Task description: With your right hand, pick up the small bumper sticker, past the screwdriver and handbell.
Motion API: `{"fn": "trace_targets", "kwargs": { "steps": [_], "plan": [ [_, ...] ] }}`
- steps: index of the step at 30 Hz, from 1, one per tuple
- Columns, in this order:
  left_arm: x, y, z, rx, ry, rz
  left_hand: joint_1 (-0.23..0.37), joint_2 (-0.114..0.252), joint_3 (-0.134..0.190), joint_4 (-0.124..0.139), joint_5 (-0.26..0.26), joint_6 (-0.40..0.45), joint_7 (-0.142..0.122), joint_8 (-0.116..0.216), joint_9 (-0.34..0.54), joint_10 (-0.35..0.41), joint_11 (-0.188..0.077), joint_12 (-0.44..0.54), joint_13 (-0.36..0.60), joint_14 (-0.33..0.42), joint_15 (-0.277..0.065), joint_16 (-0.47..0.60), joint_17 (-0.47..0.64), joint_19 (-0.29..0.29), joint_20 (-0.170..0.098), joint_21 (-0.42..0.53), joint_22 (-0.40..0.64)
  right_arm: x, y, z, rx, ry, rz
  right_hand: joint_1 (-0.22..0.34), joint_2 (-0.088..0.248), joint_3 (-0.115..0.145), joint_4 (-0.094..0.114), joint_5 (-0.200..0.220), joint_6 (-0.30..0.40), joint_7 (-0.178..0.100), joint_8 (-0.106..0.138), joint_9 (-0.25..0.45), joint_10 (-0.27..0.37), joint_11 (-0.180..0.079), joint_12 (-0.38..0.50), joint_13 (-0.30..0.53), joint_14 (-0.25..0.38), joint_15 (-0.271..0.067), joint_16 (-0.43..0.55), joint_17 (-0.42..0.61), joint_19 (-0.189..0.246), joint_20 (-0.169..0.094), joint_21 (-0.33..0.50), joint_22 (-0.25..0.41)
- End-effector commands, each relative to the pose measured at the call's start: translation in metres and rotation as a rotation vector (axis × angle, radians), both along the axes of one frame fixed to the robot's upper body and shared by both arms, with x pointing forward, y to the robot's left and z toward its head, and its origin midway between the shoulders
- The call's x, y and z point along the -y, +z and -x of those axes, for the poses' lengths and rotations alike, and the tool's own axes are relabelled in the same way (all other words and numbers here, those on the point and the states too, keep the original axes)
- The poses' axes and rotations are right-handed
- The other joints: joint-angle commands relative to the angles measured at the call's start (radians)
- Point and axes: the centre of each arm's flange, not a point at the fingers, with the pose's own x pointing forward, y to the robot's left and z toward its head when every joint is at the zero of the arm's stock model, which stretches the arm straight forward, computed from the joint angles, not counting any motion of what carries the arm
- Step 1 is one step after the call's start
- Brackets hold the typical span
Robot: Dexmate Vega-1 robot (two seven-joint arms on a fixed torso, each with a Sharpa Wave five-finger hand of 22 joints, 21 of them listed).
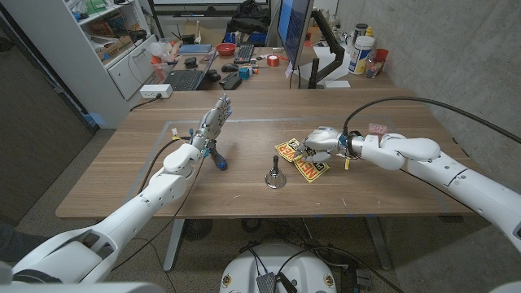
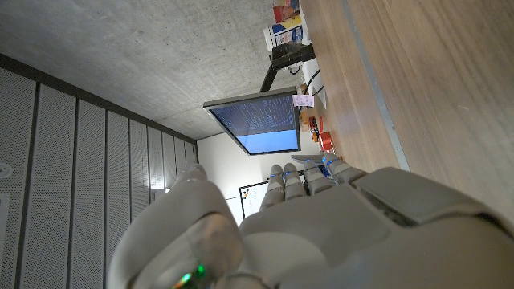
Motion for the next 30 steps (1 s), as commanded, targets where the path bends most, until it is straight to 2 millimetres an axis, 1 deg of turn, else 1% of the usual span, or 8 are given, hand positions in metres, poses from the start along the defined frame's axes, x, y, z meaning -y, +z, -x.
{"fn": "trace_targets", "kwargs": {
  "steps": [1,6,12,14,20,21,30],
  "plan": [
    [0.002,0.001,0.0,0.001,-0.004,-0.004,0.003,0.011,-0.006,0.002,-0.002,0.006,-0.004,0.002,0.004,0.004,-0.006,0.003,0.003,-0.007,-0.002,0.004,0.003,-0.005,0.005,0.004,0.006,0.0,0.009,0.008,0.019,0.016,-0.012,0.0,0.011,0.0,0.006,0.001,0.005,0.004,-0.003,0.003,0.002,0.0,-0.003,0.001,0.008,-0.115,-0.007,0.005,0.005,-0.05,0.002,0.003],
    [0.002,0.002,0.0,0.002,0.0,-0.006,0.003,0.012,-0.006,0.002,-0.002,0.008,-0.005,0.002,0.004,0.005,-0.004,0.004,0.003,-0.007,-0.002,0.004,0.003,-0.005,0.005,0.004,0.006,0.0,0.014,0.01,0.024,0.021,-0.021,0.0,0.012,0.0,0.007,0.001,0.006,0.004,-0.004,0.003,0.003,0.002,-0.004,0.001,0.008,-0.115,-0.008,0.006,0.005,-0.05,0.002,0.003],
    [0.001,0.005,0.001,0.006,-0.001,-0.01,0.003,0.012,-0.007,0.002,-0.002,0.008,-0.004,0.003,0.004,0.004,-0.005,0.003,0.003,-0.007,-0.002,0.004,0.003,-0.005,0.005,0.004,0.006,0.0,0.021,0.013,0.023,0.023,-0.046,-0.002,0.013,-0.001,0.009,0.002,0.009,0.004,-0.006,0.003,0.009,-0.003,-0.003,0.001,0.018,-0.116,-0.006,0.007,0.005,-0.049,0.002,0.003],
    [0.001,0.005,0.001,0.008,-0.002,-0.01,0.004,0.013,-0.007,0.002,-0.002,0.008,-0.005,0.003,0.004,0.004,-0.004,0.003,0.003,-0.007,-0.001,0.005,0.003,-0.005,0.005,0.004,0.006,-0.001,0.024,0.014,0.029,0.024,-0.049,-0.003,0.013,-0.001,0.009,0.002,0.012,0.004,-0.006,0.003,0.016,0.0,-0.001,0.001,0.02,-0.116,-0.007,0.007,0.005,-0.049,0.002,0.003],
    [0.002,0.007,0.001,0.011,-0.006,-0.012,0.004,0.013,-0.008,0.001,-0.002,0.006,-0.004,0.002,0.004,0.005,-0.006,0.004,0.003,-0.007,-0.002,0.004,0.003,-0.005,0.004,0.004,0.006,-0.002,0.032,0.018,0.026,0.031,-0.075,-0.005,0.015,-0.001,0.011,0.003,0.018,0.006,-0.006,0.003,0.022,-0.002,0.0,0.001,0.025,-0.117,-0.006,0.007,0.005,-0.048,0.002,0.003],
    [0.002,0.007,0.001,0.011,-0.007,-0.012,0.004,0.013,-0.008,0.001,-0.002,0.006,-0.004,0.002,0.004,0.005,-0.006,0.004,0.003,-0.007,-0.002,0.004,0.003,-0.006,0.005,0.004,0.006,-0.002,0.033,0.018,0.026,0.032,-0.078,-0.006,0.015,-0.001,0.011,0.003,0.018,0.007,-0.007,0.003,0.026,0.001,0.001,0.001,0.031,-0.119,-0.004,0.008,0.004,-0.048,0.002,0.003],
    [0.001,0.007,0.001,0.015,-0.007,-0.011,0.005,0.014,-0.009,0.001,-0.002,0.008,-0.005,0.003,0.004,0.004,-0.005,0.004,0.003,-0.007,-0.002,0.004,0.003,-0.005,0.004,0.004,0.006,-0.003,0.04,0.022,0.035,0.036,-0.084,-0.01,0.015,-0.003,0.013,0.003,0.02,0.008,-0.009,0.002,0.039,0.004,0.003,0.001,0.04,-0.119,-0.004,0.008,0.002,-0.048,0.001,0.003]
  ]
}}
